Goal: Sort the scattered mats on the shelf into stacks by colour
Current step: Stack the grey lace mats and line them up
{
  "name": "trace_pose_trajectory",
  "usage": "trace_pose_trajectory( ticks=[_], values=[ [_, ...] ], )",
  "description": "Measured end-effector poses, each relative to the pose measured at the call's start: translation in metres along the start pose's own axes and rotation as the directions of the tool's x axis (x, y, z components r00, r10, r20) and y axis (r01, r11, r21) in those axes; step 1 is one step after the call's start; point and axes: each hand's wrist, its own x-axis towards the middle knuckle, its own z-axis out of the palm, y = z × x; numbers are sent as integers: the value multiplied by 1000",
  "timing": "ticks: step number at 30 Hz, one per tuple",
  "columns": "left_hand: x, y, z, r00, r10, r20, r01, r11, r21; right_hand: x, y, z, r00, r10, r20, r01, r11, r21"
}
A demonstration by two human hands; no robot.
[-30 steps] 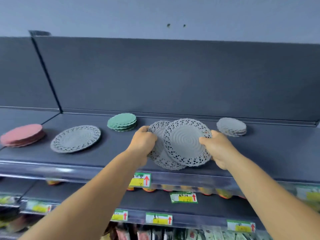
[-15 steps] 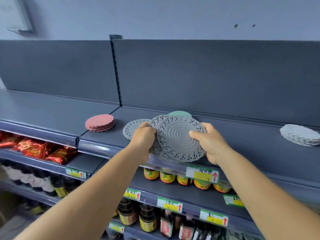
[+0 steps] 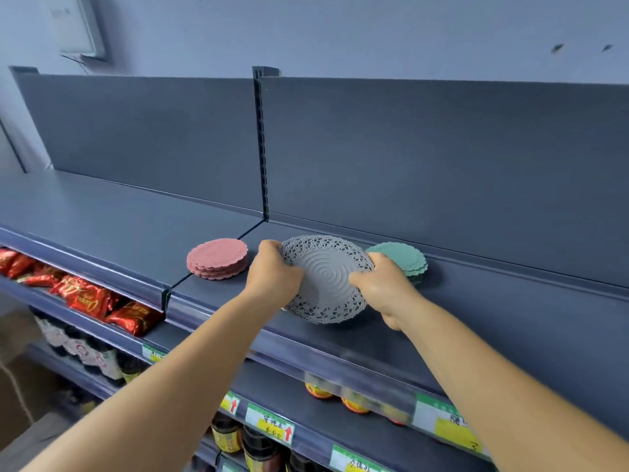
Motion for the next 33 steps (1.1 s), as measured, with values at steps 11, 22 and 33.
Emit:
trace_pose_trajectory(
  ticks=[11, 22, 33],
  values=[
    [29, -28, 4, 995, -85, 49, 63, 937, 343, 24, 5, 19, 998, 12, 69, 9, 952, -307],
    [42, -22, -17, 964, -135, 227, 90, 977, 194, 27, -6, 29, 972, 231, -39, -234, 960, -152],
    [51, -30, -22, 911, -30, 412, 85, 989, -117, 28, -1, 33, 980, 197, -36, -193, 977, 93]
  ],
)
